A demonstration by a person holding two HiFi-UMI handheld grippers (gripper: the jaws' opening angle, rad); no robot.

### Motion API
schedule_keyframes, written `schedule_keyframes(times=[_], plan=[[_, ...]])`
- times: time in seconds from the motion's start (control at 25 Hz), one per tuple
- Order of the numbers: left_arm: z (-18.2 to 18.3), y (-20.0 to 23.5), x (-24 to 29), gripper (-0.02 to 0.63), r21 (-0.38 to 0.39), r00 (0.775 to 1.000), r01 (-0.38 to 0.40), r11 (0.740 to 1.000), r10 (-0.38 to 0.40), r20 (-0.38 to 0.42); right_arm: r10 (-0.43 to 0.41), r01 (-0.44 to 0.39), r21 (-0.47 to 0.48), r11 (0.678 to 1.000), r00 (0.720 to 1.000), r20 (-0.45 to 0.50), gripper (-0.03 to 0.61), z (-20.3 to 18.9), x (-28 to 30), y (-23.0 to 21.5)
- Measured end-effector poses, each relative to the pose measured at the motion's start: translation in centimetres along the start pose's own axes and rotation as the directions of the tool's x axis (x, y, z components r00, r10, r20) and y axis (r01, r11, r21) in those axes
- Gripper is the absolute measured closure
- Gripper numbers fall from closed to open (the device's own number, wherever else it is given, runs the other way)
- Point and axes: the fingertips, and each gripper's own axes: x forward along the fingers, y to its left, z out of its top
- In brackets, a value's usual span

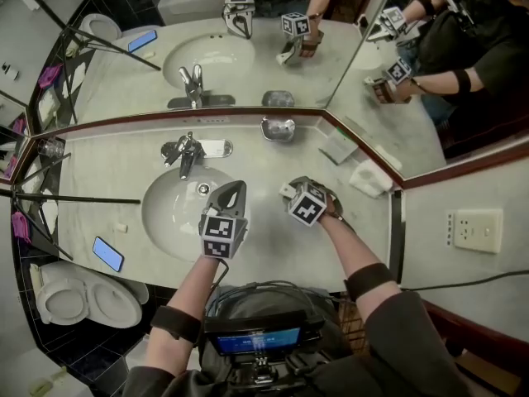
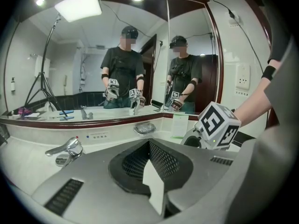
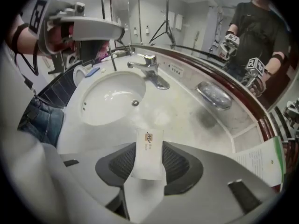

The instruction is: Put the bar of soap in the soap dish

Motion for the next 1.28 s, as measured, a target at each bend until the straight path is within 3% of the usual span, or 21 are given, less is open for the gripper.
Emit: schedule_keyframes(times=[0.08,0.2,0.4,0.52,0.68,0.76,0.88,1.08,1.28], plan=[[0.3,-0.2,-0.2,0.614,0.007,1.000,0.003,1.000,-0.003,0.007,-0.036,0.028,0.077,0.997,0.994,0.106,0.396,1.7,-2.7,-0.9],[1.0,-0.6,-0.5,0.614,0.018,1.000,0.011,1.000,-0.011,0.019,-0.097,0.050,0.185,0.981,0.962,0.254,0.396,3.0,-6.9,-1.7],[1.8,-1.3,-1.0,0.614,0.024,0.999,0.019,1.000,-0.020,0.040,-0.216,0.051,0.348,0.936,0.864,0.455,0.394,2.4,-12.3,-2.5],[2.0,-1.7,-1.2,0.614,0.028,0.999,0.025,0.999,-0.026,0.047,-0.287,0.043,0.436,0.899,0.810,0.511,0.394,1.2,-14.9,-2.6],[2.1,-2.1,-1.2,0.614,0.029,0.998,0.030,0.999,-0.031,0.049,-0.352,0.039,0.517,0.855,0.775,0.525,0.394,-0.8,-16.6,-2.6],[2.1,-2.3,-1.0,0.614,0.031,0.998,0.033,0.999,-0.034,0.049,-0.372,0.053,0.530,0.846,0.771,0.516,0.394,-1.4,-16.8,-2.6],[2.3,-2.4,-0.7,0.614,0.033,0.998,0.034,0.999,-0.036,0.046,-0.376,0.108,0.487,0.867,0.783,0.495,0.394,-1.1,-16.7,-2.8],[2.8,-2.2,0.7,0.614,0.044,0.998,0.038,0.998,-0.040,0.041,-0.353,0.221,0.321,0.921,0.824,0.443,0.394,3.3,-16.4,-4.3],[3.4,-1.1,3.5,0.614,0.054,0.999,0.037,0.998,-0.039,0.030,-0.341,0.309,0.146,0.940,0.862,0.374,0.394,8.1,-13.6,-7.9]])
